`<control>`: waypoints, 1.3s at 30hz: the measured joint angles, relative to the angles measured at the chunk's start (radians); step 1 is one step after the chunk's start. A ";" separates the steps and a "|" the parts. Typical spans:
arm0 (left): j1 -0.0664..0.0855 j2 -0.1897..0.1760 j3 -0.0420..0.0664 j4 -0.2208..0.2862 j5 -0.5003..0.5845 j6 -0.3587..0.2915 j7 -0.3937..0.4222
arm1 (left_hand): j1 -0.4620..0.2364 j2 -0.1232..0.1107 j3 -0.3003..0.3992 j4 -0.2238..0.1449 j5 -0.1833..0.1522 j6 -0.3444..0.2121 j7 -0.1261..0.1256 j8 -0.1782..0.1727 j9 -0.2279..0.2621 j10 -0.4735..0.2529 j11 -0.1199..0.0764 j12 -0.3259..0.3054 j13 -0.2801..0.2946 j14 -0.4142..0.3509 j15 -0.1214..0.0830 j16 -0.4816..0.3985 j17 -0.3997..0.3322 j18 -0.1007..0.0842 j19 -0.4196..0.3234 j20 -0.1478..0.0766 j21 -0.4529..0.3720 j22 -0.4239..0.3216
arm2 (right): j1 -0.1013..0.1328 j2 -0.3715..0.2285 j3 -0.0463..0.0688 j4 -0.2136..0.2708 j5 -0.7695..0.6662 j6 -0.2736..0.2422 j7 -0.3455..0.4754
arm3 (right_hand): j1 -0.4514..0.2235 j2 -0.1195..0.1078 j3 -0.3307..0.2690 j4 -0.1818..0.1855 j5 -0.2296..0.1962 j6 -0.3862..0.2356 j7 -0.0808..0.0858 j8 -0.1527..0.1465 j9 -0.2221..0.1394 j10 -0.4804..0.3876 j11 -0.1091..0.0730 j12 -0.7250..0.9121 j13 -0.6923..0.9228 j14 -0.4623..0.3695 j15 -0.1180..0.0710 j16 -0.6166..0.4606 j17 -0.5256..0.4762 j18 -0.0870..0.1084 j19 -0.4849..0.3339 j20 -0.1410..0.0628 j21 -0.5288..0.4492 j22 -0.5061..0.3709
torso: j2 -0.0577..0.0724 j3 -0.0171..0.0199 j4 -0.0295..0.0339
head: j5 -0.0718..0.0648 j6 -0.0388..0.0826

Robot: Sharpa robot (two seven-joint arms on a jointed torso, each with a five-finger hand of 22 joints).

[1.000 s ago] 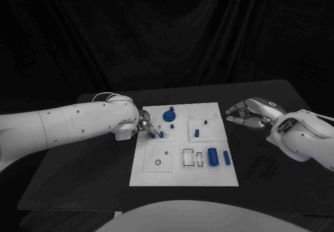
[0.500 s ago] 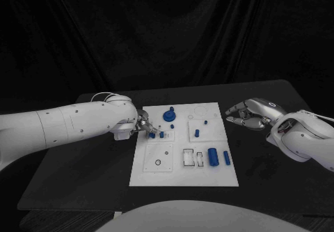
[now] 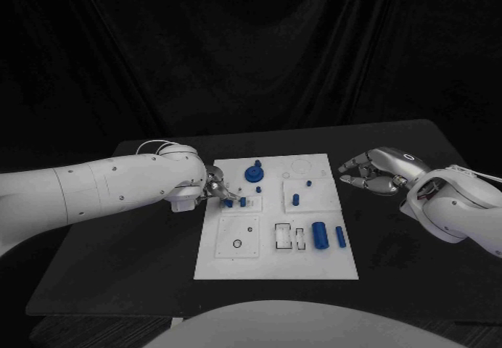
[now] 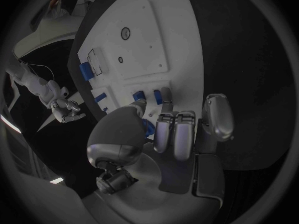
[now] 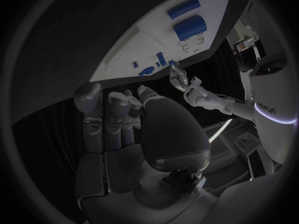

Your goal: Assemble the parts on the task board

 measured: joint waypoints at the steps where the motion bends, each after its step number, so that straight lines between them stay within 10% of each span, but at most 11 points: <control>1: 0.000 0.000 0.000 0.001 0.000 -0.002 0.002 | 0.005 0.005 0.000 0.000 0.007 -0.003 0.003 0.000 -0.001 0.000 0.000 0.000 0.000 0.000 0.000 0.000 0.000 0.000 0.000 0.000 0.000 0.000 | 0.000 0.000 0.000 0.000 0.000 0.000 0.000 | 0.002 -0.002 0.000 0.000 0.000 0.000 0.000 0.000 0.000 0.000 0.000 0.000 0.000 0.000 0.000 0.000 0.000 0.000 0.000 0.000 0.000 0.000 | 0.000 0.0001 0.0000 | 0.000 0.000; 13: 0.000 -0.009 0.000 0.011 0.000 -0.028 0.027 | 0.046 0.016 -0.009 0.003 0.096 0.012 -0.004 -0.016 -0.032 0.004 -0.004 0.000 0.000 0.002 -0.002 0.000 0.000 0.000 0.007 -0.007 0.000 0.000 | 0.000 0.000 0.000 -0.001 0.000 0.001 -0.001 | 0.002 -0.002 0.000 0.000 0.000 0.000 0.000 0.000 0.000 0.000 0.000 -0.004 0.000 0.000 0.000 0.000 0.000 0.000 0.000 0.000 0.000 0.000 | 0.000 0.0006 -0.0004 | 0.002 0.000; 31: 0.000 -0.023 0.000 0.025 0.000 -0.041 0.031 | 0.083 0.020 0.006 0.012 0.351 0.032 -0.010 -0.044 -0.066 0.004 -0.010 0.000 0.000 0.000 -0.007 0.000 0.000 0.000 0.011 -0.011 -0.006 0.000 | 0.000 0.001 0.000 -0.003 0.000 0.002 -0.003 | 0.002 -0.002 0.000 0.000 0.000 0.000 0.000 0.000 -0.001 0.000 0.000 -0.004 0.000 0.000 0.000 0.000 0.000 0.000 0.000 0.000 0.000 0.000 | 0.000 0.0011 0.0006 | 0.003 0.000; 39: 0.000 -0.029 0.000 0.030 0.000 -0.049 0.034 | 0.089 0.014 0.009 0.011 0.366 0.032 -0.010 -0.044 -0.067 0.004 -0.010 0.000 0.000 0.000 -0.007 0.000 0.000 0.000 0.011 -0.011 -0.006 0.000 | -0.001 0.001 0.000 -0.003 0.000 0.002 -0.004 | 0.002 -0.002 0.000 0.000 0.000 0.000 0.000 0.000 -0.001 0.000 0.000 -0.004 -0.001 0.000 0.000 0.000 0.000 0.000 0.000 0.000 0.000 0.000 | 0.000 0.0011 0.0007 | 0.003 0.000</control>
